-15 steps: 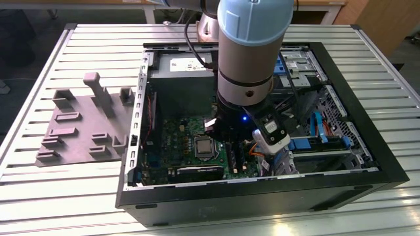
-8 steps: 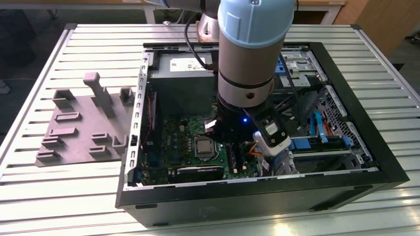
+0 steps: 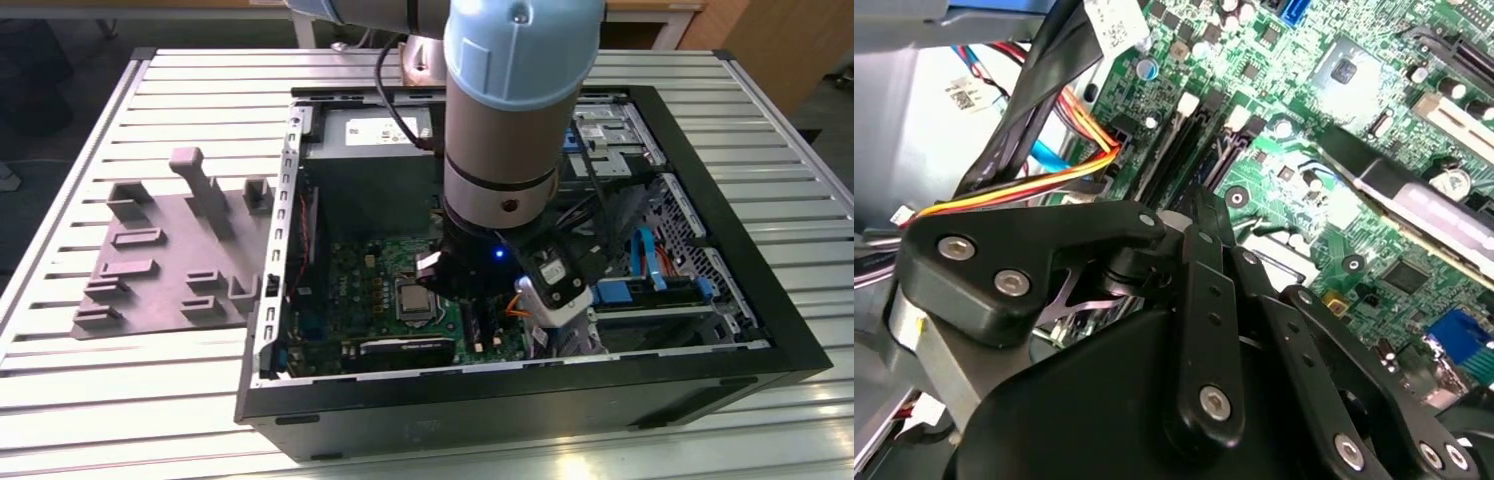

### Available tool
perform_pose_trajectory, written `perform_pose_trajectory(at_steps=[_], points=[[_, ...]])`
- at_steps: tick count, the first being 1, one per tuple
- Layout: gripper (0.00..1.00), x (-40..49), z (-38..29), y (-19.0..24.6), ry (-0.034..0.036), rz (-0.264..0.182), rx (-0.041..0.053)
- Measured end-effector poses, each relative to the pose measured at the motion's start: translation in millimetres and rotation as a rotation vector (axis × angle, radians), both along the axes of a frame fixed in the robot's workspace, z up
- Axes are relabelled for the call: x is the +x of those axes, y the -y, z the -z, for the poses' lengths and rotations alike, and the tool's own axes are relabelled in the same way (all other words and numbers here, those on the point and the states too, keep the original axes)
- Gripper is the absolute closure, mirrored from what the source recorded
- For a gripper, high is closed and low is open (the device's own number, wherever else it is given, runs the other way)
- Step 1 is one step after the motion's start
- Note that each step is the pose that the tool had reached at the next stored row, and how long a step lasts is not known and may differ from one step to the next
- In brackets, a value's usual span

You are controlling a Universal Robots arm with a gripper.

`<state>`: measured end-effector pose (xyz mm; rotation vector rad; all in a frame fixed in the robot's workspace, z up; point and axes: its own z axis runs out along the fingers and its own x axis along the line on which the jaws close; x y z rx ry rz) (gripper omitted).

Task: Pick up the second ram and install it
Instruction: 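Press down the second ram until it locks into place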

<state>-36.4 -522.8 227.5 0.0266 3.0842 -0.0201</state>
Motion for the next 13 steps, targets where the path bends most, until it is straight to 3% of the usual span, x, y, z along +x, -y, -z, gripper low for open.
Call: perform_pose_trajectory(at_steps=[6, 13], points=[[0.89, 0.0, 1.4, 3.5, 0.0, 0.0, -0.0003], [0.89, 0.0, 5.8, 4.2, 0.0, 0.0, -0.0016]])
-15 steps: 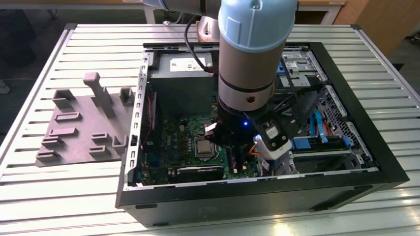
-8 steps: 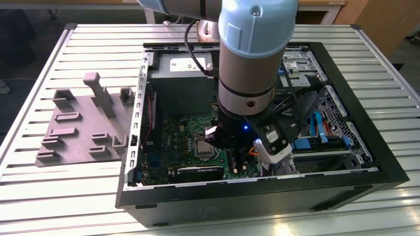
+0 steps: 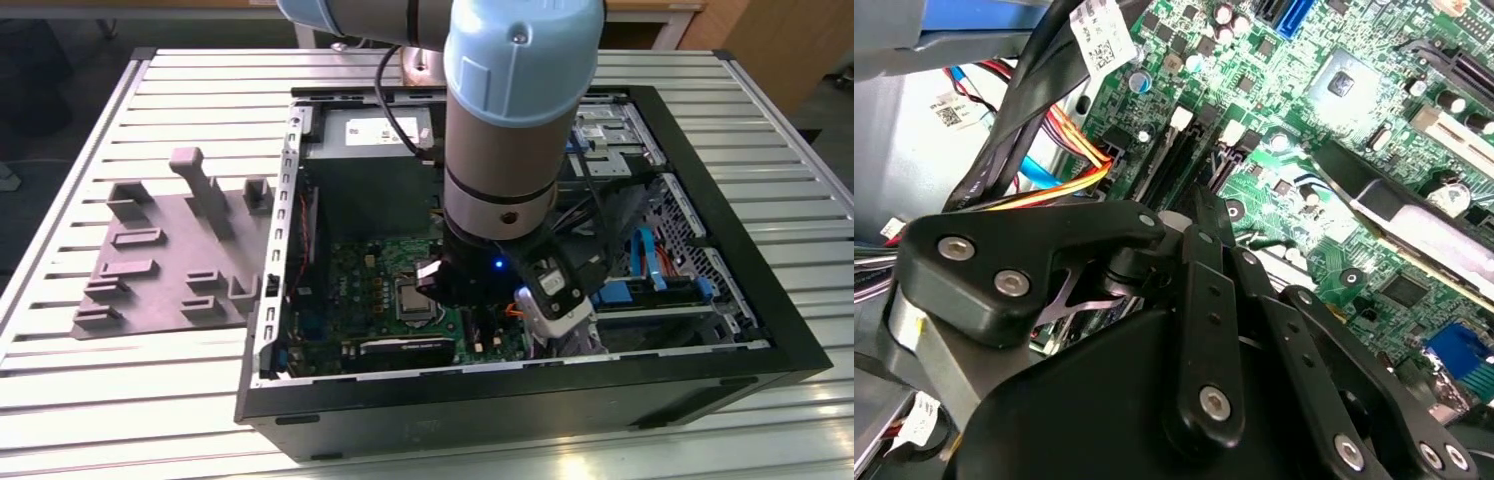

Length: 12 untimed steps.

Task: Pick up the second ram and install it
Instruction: 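Press down the second ram until it locks into place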

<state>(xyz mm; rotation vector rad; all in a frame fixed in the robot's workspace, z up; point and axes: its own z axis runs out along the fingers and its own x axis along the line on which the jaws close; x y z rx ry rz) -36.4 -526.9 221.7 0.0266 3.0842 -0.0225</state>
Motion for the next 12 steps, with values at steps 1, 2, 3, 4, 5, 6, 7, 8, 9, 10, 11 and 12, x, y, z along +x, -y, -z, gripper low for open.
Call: perform_pose_trajectory(at_steps=[1, 2, 3, 4, 5, 6, 7, 8, 9, 10, 11, 12], points=[[0.89, 0.0, 0.1, 0.0, 0.0, 0.0, 0.0], [0.89, 0.0, 0.1, 0.0, 0.0, 0.0, 0.0], [0.89, 0.0, 0.6, 0.0, 0.0001, 0.0, 0.0003], [0.89, 0.1, 1.2, -0.1, 0.0002, 0.0, 0.0], [0.89, 0.0, 1.6, 0.0, 0.0, 0.0, -0.0007], [0.89, 0.0, 2.0, 0.0, -0.0001, 0.0, -0.0015], [0.89, 0.0, 2.6, 0.1, -0.0002, 0.0, -0.0019], [0.89, 0.0, 2.8, 0.0, -0.0001, 0.0, -0.0025], [0.89, 0.0, 2.8, 0.0, -0.0001, 0.0, -0.0025], [0.89, 0.0, 3.0, 0.0, 0.0, 0.0, -0.0023], [0.89, 0.0, 3.1, 0.0, 0.0001, 0.0, -0.0023], [0.89, 0.0, 3.5, 0.0, 0.0001, 0.0, -0.0022]])
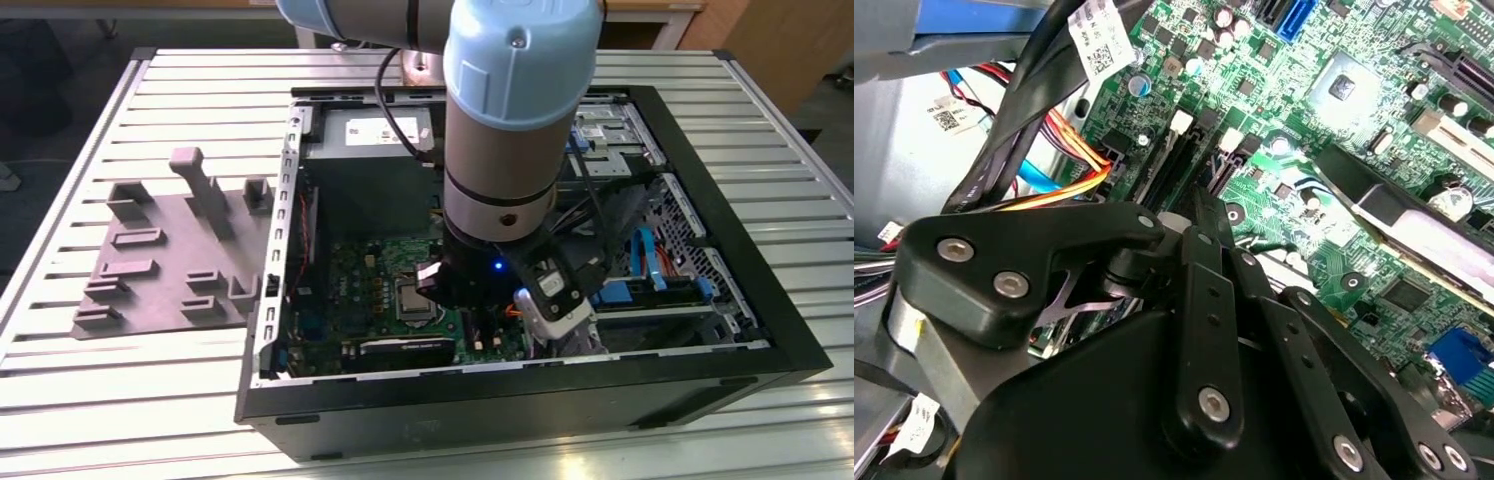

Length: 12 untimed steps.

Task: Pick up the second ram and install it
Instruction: 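Press down the second ram until it locks into place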

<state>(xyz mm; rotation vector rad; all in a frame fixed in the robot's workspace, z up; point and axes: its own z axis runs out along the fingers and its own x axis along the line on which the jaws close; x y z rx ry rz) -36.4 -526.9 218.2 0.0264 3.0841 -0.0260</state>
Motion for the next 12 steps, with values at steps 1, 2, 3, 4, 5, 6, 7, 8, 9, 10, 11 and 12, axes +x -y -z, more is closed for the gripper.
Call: perform_pose_trajectory(at_steps=[1, 2, 3, 4, 5, 6, 7, 8, 9, 10, 11, 12], points=[[0.89, 0.0, 0.6, 0.0, 0.0, 0.0, 0.0], [0.89, 0.0, 0.8, 0.1, -0.0001, 0.0, -0.0003], [0.89, 0.0, 0.8, 0.1, -0.0001, 0.0, -0.0003], [0.89, 0.0, 0.8, 0.1, -0.0001, 0.0, -0.0003], [0.89, 0.0, 0.9, 0.0, -0.0001, 0.0, -0.0003], [0.89, 0.0, 1.0, 0.0, 0.0, 0.0, -0.0001], [0.89, 0.0, 1.3, 0.0, 0.0, 0.0, -0.0002], [0.89, 0.0, 1.9, 0.1, 0.0, 0.0, -0.0005], [0.89, 0.0, 2.1, 0.1, 0.0001, 0.0, -0.0006], [0.89, 0.0, 2.1, 0.1, 0.0001, 0.0, -0.0006], [0.89, 0.0, 2.2, 0.1, 0.0002, 0.0, -0.0005], [0.89, 0.0, 2.4, 0.1, 0.0003, 0.0, -0.0002]])
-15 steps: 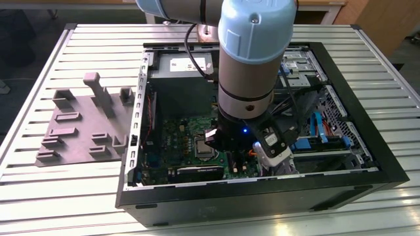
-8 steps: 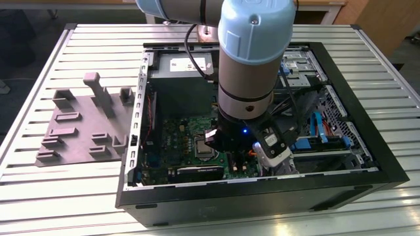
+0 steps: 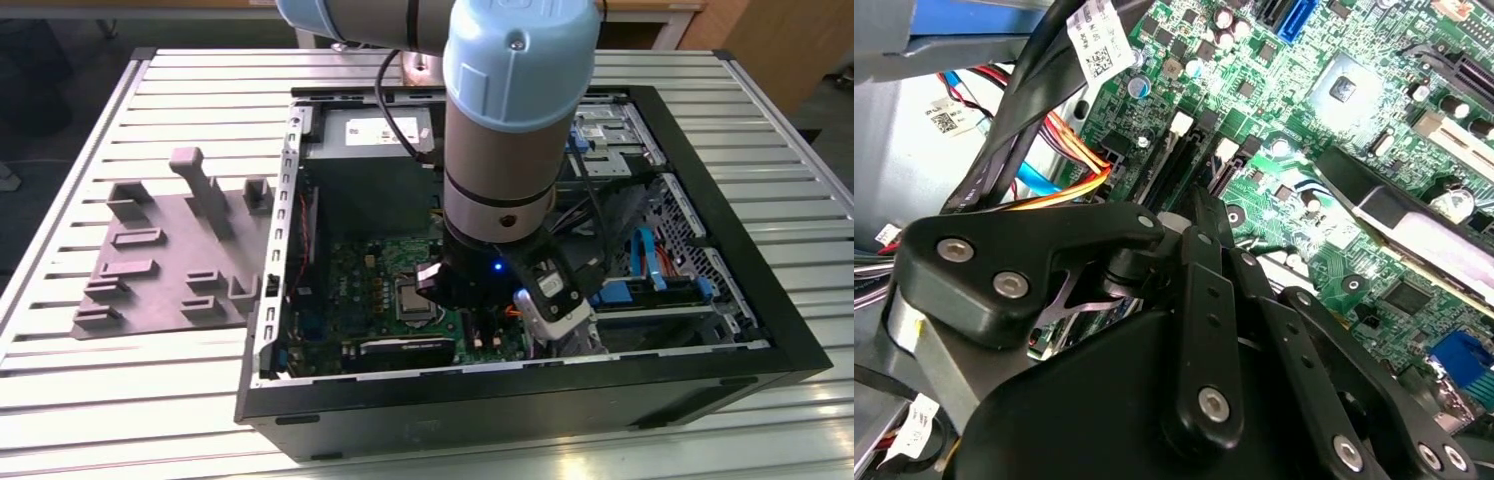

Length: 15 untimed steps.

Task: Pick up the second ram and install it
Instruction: 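Press down the second ram until it locks into place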

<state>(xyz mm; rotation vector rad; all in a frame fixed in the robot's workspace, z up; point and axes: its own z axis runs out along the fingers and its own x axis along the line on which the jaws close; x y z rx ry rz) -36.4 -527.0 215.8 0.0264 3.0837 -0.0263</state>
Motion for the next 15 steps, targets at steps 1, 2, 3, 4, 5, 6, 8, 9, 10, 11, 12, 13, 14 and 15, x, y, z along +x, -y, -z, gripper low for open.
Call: perform_pose_trajectory(at_steps=[1, 2, 3, 4, 5, 6, 8, 9, 10, 11, 12, 13, 14, 15], points=[[0.89, 0.0, 0.0, 0.0, 0.0, 0.0, 0.0], [0.89, 0.0, 0.0, 0.0, 0.0, 0.0, 0.0001], [0.89, 0.0, 0.0, 0.0, 0.0, 0.0, 0.0001], [0.89, 0.0, 0.1, 0.0, 0.0, 0.0, 0.0002], [0.89, 0.0, 0.0, 0.0, 0.0, 0.0, 0.0001], [0.89, 0.0, -0.2, 0.0, 0.0, 0.0, 0.0002], [0.89, 0.1, -2.1, -0.3, 0.0007, 0.0, 0.0025], [0.89, 0.1, -4.8, -0.4, 0.0009, 0.0, 0.0032], [0.89, 0.0, -9.9, -0.2, 0.0002, 0.0, 0.001], [0.89, 0.0, -14.5, -0.1, 0.0001, 0.0, 0.0006], [0.89, 0.0, -18.7, -0.1, 0.0001, 0.0, 0.0005], [0.89, 0.0, -22.9, -0.1, 0.0002, 0.0, 0.0005], [0.89, 0.0, -27.1, -0.1, 0.0, 0.0, 0.0003], [0.89, 0.0, -31.2, 0.0, 0.0, 0.0, 0.0001]])
